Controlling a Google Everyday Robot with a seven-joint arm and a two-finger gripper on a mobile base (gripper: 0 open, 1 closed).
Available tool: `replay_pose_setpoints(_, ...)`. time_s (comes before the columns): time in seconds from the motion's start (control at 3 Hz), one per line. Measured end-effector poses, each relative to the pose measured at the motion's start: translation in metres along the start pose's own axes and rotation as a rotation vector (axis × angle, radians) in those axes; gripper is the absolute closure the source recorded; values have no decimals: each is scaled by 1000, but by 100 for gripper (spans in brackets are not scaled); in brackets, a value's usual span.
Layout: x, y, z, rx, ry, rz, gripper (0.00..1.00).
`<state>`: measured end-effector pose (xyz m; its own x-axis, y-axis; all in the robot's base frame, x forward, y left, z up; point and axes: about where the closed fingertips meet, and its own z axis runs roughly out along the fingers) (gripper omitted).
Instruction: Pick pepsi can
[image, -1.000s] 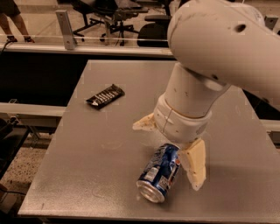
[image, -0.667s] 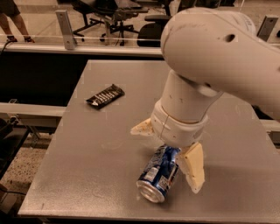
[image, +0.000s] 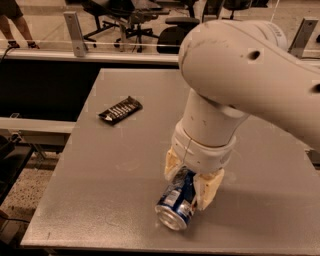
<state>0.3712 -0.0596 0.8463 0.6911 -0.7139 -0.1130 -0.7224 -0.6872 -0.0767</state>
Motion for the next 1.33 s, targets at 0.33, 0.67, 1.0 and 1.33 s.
replay_pose_setpoints(0.33,2,0,0,-6,11,0,65)
replay_pose_setpoints(0.67,11,-6,-10,-4,-16,49,88)
replay_pose_setpoints(1.0,21,-15,-38,14,-69,117,100)
replay_pose_setpoints(1.33,31,-28,-87,70,-142,189,100)
